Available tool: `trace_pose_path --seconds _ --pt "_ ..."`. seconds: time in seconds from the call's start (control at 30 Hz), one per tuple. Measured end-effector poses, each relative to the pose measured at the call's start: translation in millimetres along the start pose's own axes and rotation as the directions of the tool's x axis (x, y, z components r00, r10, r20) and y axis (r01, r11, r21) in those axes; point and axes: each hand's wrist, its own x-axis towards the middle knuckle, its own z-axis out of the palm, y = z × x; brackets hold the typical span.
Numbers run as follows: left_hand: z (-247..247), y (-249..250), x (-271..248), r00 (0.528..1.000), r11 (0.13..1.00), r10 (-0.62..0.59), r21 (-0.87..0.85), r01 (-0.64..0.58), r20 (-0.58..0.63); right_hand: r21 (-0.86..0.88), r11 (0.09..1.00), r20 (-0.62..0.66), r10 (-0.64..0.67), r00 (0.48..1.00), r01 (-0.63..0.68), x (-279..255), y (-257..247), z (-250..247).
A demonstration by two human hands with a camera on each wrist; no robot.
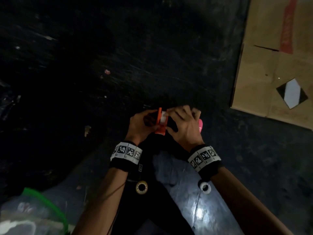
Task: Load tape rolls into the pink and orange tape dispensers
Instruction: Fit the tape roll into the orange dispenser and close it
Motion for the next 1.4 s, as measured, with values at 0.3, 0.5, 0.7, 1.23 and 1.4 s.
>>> trace_pose_path --seconds 0.3,0.5,0.7,1.23,1.4 --pt "1.6 1.7 -0.5 0.998 0.998 -0.05 -0.034 0.048 -0.036 -0.066 0.998 0.111 -0.001 0.994 0.009 14.1 -6.0 -10.8" --pt "3.8 -0.6 0.6 0.998 1.0 -0.01 -0.021 0.008 -0.07 -0.035 0.999 0.038 0.016 0.999 -0.015 23.3 -11.6 -17.2" --pt "6.5 -7.9 2.0 0.998 0.998 -0.03 -0.051 0.027 -0.064 -0.036 0.999 0.013 0.022 1.0 -0.021 21.8 -18.2 -23.0" --pt "0.4 -4.5 2.9 0.991 0.991 -0.134 0.0 0.134 -0.026 0.115 0.968 0.122 0.208 0.971 -0.222 -32.0 -41.2 3.4" --pt "-6.2 0.5 1.4 0.988 0.986 -0.156 0.066 0.155 0.006 0.039 0.975 0.125 0.212 0.969 -0.218 -44.6 -43.3 -3.2"
